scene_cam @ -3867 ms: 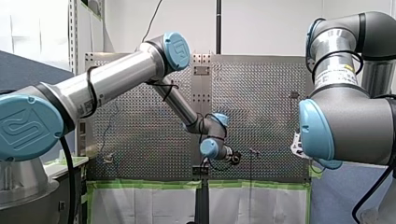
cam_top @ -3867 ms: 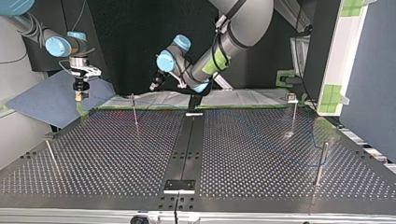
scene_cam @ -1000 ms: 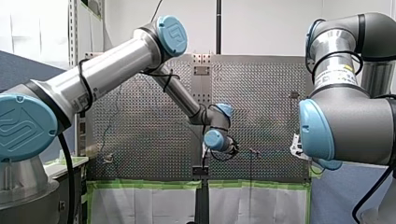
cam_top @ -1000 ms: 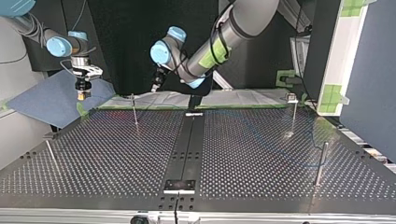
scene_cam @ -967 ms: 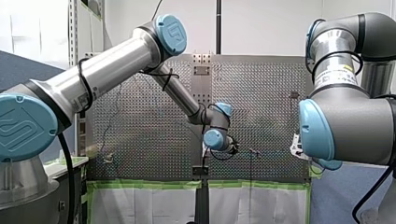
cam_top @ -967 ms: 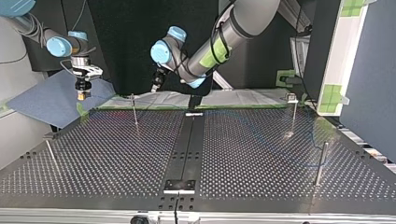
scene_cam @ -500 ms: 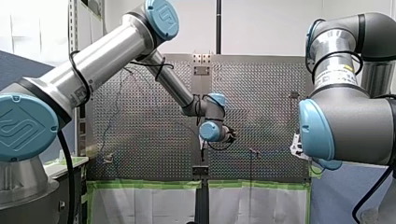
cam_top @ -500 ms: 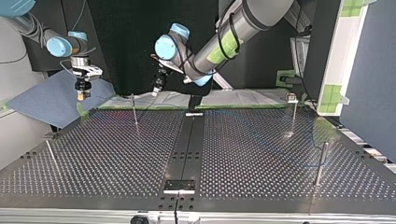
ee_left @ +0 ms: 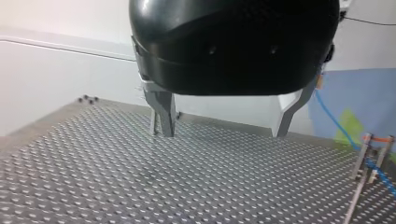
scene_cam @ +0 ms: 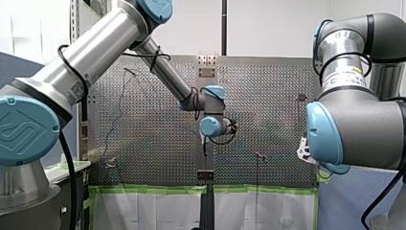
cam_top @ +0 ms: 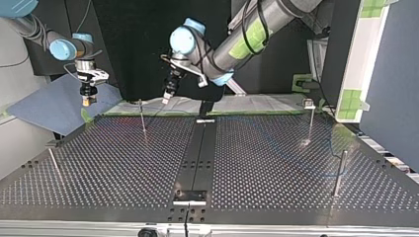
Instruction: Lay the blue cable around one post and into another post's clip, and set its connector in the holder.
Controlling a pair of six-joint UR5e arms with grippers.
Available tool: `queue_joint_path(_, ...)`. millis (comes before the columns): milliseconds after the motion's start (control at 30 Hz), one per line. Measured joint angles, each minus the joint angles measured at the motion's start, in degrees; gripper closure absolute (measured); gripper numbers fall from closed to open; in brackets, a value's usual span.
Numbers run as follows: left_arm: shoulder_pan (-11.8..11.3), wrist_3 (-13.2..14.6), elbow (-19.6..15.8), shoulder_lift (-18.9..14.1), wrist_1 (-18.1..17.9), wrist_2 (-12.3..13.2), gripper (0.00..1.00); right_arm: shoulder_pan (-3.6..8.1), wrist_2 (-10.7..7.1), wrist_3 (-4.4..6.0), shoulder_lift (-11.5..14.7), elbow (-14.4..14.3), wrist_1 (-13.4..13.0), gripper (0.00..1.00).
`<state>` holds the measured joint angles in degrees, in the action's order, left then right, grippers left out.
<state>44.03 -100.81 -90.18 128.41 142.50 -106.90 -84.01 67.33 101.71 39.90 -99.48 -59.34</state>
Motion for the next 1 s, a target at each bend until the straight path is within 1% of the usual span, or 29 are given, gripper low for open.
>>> queue_joint_path(133, -0.02, -0.03, -1.91, -1.9, -0.92, -0.32, 0.0, -0.03, 0.0, 0.01, 0.0, 0.01, 0.0, 1.0)
queue_joint_path(367, -0.24, -0.61, -5.65, -5.64, -1.64, -2.02, 0.0, -0.13, 0.0, 0.04, -0.01, 0.02, -0.02, 1.0)
queue_joint_path(600, -1.09, -2.58, -9.78, -9.79, -4.6, -2.17, 0.0, -0.41, 0.0, 0.08, 0.0, 0.01, -0.11, 1.0)
queue_joint_path(733, -1.52, -2.76, -11.77, -11.77, -6.23, -2.17, 0.0, -0.5, 0.0, 0.06, 0.01, 0.01, -0.04, 1.0)
queue_joint_path(1000, -1.92, -2.72, -15.46, -15.48, -6.76, -2.17, 0.0, -0.73, 0.0, 0.09, 0.0, 0.09, -0.03, 1.0)
